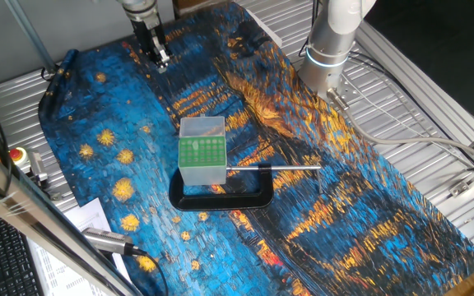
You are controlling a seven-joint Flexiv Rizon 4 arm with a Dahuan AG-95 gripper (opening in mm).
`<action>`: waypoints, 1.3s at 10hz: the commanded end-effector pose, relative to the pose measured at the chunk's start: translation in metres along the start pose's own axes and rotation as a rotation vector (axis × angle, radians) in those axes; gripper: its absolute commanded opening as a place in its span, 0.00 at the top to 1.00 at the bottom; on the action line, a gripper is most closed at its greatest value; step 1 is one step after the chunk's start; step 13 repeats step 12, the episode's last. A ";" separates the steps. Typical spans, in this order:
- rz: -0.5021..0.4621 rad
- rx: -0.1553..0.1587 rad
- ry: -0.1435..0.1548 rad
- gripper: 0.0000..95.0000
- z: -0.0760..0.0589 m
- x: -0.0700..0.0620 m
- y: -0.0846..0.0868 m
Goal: Insert a large pipette tip into the holder for large pipette tips
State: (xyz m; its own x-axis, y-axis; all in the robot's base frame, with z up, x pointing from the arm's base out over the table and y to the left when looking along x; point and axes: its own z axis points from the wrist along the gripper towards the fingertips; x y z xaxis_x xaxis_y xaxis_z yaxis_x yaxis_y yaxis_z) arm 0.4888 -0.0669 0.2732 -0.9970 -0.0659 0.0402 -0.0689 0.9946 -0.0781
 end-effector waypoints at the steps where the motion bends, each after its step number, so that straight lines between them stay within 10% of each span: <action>1: 0.030 -0.066 -0.011 1.00 0.009 -0.001 -0.010; 13: -0.008 -0.092 0.007 1.00 0.021 -0.002 -0.018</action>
